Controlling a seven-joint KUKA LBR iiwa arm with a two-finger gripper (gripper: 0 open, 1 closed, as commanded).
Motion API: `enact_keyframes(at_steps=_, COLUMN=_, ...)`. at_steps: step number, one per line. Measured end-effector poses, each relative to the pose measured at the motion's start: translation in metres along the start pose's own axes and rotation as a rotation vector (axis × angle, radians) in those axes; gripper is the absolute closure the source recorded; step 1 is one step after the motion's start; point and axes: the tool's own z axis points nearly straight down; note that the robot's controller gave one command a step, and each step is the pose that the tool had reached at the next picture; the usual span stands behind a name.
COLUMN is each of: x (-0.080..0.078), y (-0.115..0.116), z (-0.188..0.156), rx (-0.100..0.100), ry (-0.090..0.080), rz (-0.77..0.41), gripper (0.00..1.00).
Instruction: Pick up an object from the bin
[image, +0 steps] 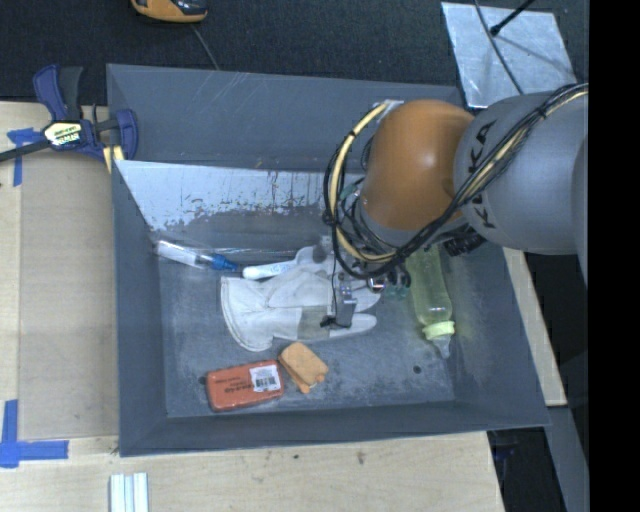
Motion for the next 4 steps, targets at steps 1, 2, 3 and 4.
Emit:
enact_keyframes(at_steps=1, x=-0.002, y=0.000, z=-0.005, rx=-0.001, ry=-0.008, rz=0.001, gripper=0.00)
enact_keyframes(at_steps=2, x=-0.020, y=-0.055, z=0.064, rx=-0.001, ry=-0.014, rz=-0.008, gripper=0.00)
enact_keyframes(at_steps=3, x=-0.013, y=-0.080, z=0.071, rx=0.000, ry=-0.011, rz=0.029, gripper=0.00)
enact_keyframes(at_steps=4, x=0.000, y=-0.071, z=0.049, rx=0.000, ry=-0.004, rz=-0.017, gripper=0.00)
